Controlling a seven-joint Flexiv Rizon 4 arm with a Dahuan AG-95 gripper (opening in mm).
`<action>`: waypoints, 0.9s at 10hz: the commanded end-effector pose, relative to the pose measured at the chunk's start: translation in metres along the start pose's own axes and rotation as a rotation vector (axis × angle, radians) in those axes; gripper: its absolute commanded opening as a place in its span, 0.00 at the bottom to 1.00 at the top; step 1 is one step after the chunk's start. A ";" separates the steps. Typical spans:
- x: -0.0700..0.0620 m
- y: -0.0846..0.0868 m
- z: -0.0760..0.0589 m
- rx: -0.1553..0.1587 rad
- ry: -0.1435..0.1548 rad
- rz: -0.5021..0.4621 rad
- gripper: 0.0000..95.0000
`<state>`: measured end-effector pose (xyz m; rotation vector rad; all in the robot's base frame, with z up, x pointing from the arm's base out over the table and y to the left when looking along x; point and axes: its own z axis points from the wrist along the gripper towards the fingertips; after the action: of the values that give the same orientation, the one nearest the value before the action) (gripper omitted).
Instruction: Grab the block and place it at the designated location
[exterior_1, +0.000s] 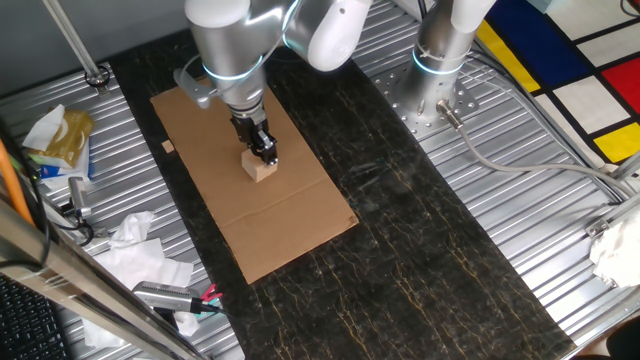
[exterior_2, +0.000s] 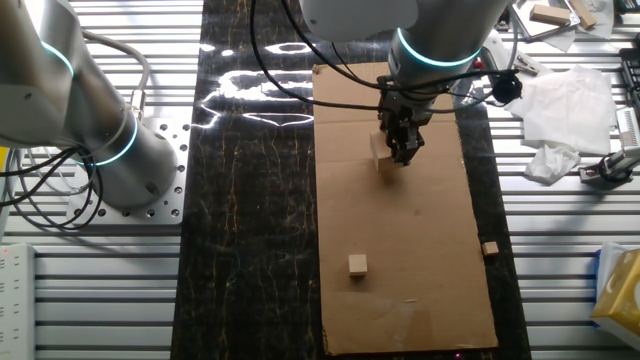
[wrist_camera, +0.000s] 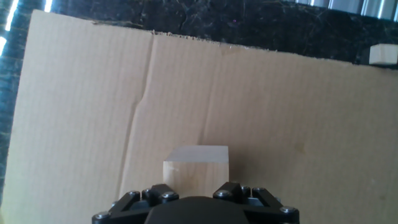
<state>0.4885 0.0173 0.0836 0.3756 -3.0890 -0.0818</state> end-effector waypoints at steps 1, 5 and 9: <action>-0.001 0.000 0.002 -0.003 -0.002 -0.001 0.00; -0.004 -0.001 0.003 -0.006 -0.005 -0.004 0.00; -0.005 -0.001 0.005 -0.007 -0.007 -0.005 0.00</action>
<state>0.4935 0.0175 0.0777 0.3813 -3.0942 -0.0946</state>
